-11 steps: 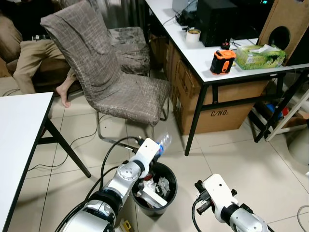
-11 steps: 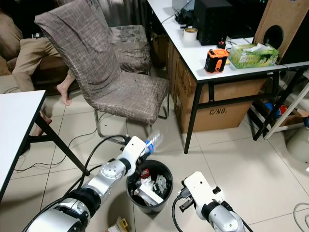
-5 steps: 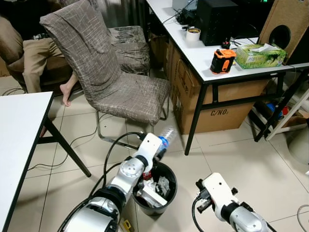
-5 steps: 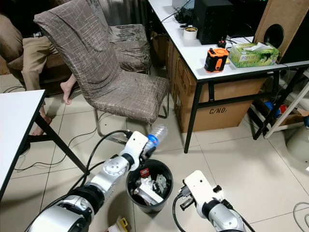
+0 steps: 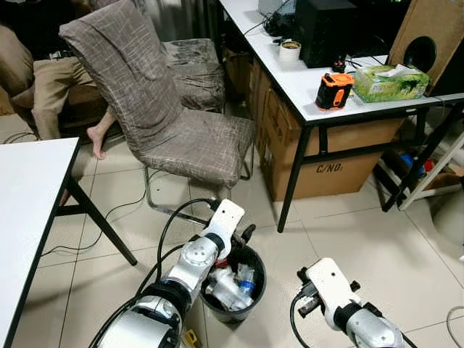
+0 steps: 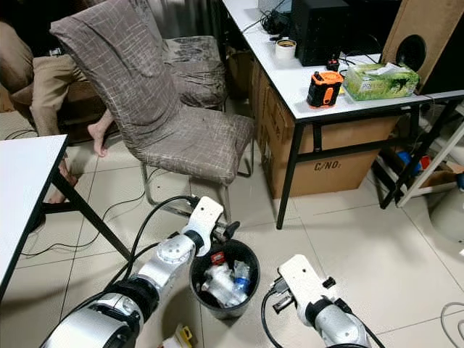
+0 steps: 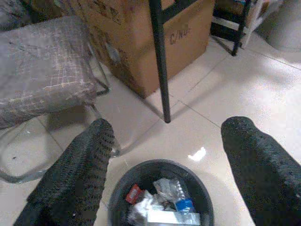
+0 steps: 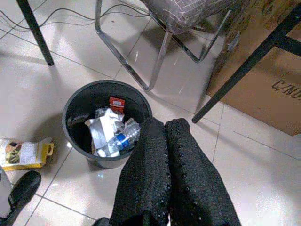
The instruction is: Picking trash to rubbish bin
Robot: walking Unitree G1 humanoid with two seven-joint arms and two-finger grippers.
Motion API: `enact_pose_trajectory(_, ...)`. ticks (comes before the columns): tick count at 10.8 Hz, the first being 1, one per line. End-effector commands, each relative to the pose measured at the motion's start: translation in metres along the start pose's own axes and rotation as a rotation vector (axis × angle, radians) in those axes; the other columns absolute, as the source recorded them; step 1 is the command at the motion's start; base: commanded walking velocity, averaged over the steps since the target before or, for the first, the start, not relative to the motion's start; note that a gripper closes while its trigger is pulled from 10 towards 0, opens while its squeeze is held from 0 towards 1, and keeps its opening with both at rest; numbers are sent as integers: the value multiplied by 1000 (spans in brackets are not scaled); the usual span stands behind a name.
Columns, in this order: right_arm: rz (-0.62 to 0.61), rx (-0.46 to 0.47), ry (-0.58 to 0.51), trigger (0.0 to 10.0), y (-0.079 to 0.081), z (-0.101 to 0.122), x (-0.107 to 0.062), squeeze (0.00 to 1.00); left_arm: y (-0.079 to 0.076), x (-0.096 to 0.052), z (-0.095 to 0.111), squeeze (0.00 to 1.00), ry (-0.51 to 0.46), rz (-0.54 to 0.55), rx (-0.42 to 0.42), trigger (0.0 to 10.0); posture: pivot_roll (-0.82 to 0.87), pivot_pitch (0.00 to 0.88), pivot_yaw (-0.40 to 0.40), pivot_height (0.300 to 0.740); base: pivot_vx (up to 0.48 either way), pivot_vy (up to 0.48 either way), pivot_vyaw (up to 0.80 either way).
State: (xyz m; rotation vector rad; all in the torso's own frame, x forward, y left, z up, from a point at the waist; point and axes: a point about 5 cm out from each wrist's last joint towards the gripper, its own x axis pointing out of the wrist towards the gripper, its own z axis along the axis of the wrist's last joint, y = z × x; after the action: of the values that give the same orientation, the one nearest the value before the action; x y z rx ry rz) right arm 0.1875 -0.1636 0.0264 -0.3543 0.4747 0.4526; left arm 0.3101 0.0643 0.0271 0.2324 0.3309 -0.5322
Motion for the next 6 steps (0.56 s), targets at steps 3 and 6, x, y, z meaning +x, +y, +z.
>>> enact_pose_trajectory(3,-78,44,-55,10000,-8,11,5,0,20,-17,-6,0,-104,62,-123,10000,-128,23,56,740,0,0,0)
enact_pose_trajectory(6,-242,211,-320,10000,-31,71,4,0,49,-81,10,0,-281,179,-126,10000,-72,0,21,740,0,0,0)
